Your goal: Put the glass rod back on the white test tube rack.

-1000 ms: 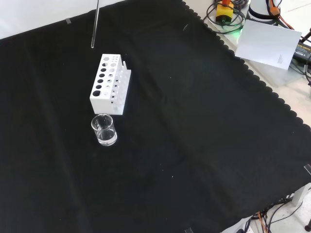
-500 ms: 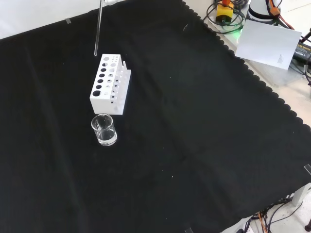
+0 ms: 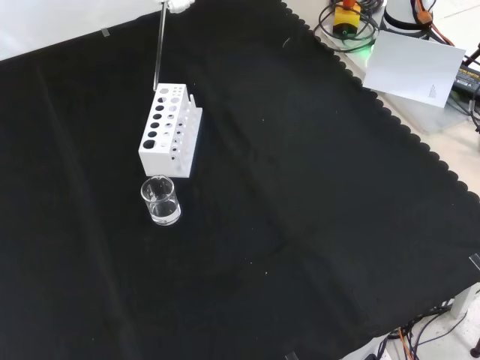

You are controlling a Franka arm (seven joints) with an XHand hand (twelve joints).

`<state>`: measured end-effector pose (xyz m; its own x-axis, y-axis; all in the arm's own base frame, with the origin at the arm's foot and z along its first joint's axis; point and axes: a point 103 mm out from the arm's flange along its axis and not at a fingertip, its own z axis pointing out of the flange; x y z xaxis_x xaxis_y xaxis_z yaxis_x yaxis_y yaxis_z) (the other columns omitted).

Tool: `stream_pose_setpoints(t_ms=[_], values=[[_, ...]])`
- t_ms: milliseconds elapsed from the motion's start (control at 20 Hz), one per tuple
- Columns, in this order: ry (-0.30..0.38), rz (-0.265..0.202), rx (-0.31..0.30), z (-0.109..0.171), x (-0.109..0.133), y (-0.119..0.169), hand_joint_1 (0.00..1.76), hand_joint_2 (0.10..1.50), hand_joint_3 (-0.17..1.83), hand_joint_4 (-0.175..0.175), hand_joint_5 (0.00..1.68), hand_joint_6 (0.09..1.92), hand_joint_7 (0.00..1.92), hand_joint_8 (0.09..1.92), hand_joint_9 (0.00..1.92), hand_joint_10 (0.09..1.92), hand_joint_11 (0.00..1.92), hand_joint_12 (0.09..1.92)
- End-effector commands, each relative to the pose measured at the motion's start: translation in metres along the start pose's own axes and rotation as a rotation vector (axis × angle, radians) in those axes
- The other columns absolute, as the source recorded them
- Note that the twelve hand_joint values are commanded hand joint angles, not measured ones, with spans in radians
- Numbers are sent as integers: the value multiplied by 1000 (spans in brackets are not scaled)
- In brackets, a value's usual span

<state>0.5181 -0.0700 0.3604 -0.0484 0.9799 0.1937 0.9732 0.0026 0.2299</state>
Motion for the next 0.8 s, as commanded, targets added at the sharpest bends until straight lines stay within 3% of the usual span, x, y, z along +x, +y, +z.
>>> stream_pose_setpoints(t_ms=[50,550,800], values=[[2,-9,4,2,5,-7,1325,610,779,-175,1235,516,1277,994,1625,771,1641,798],[9,-30,20,17,16,-1,1325,609,781,-175,1235,518,1277,993,1625,770,1642,798],[19,-24,42,27,8,5,1325,609,781,-175,1235,518,1277,994,1626,770,1642,799]])
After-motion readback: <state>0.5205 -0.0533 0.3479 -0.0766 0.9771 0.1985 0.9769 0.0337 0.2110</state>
